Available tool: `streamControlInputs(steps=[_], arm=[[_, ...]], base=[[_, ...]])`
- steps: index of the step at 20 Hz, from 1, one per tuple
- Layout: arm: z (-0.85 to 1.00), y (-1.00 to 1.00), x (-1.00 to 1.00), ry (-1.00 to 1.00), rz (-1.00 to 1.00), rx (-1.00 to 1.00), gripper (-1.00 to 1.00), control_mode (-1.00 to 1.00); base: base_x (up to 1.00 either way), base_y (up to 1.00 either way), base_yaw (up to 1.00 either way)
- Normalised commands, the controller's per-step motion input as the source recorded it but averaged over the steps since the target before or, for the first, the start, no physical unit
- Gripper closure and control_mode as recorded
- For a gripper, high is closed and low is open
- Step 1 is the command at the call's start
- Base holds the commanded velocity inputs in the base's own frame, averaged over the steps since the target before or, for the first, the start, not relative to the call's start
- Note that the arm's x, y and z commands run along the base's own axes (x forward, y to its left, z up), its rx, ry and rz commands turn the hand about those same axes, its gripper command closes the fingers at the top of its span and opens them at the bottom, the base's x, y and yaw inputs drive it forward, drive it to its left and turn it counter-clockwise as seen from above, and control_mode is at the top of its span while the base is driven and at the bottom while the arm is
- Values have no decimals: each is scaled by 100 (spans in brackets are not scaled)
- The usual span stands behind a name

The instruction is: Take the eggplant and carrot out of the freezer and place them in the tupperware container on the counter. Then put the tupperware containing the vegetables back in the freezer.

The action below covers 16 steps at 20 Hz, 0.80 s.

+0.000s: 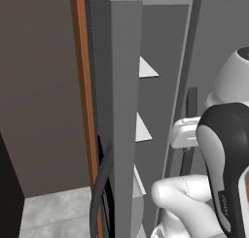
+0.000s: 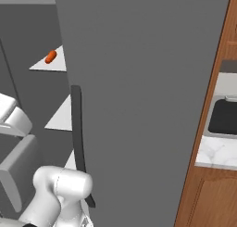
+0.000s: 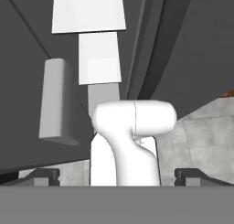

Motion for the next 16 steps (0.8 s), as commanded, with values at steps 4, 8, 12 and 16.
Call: streamControlInputs(steps=[4, 8, 12, 16], arm=[[23, 3, 13, -3, 2, 14, -100, -100], [63, 2, 28, -9, 7, 33, -100, -100], [60, 30, 33, -12, 8, 25, -100, -100], [41, 48, 38, -13, 1, 6, -100, -100]], base=[[21, 10, 1], [0, 0, 0], [0, 0, 0], [0, 0, 0]])
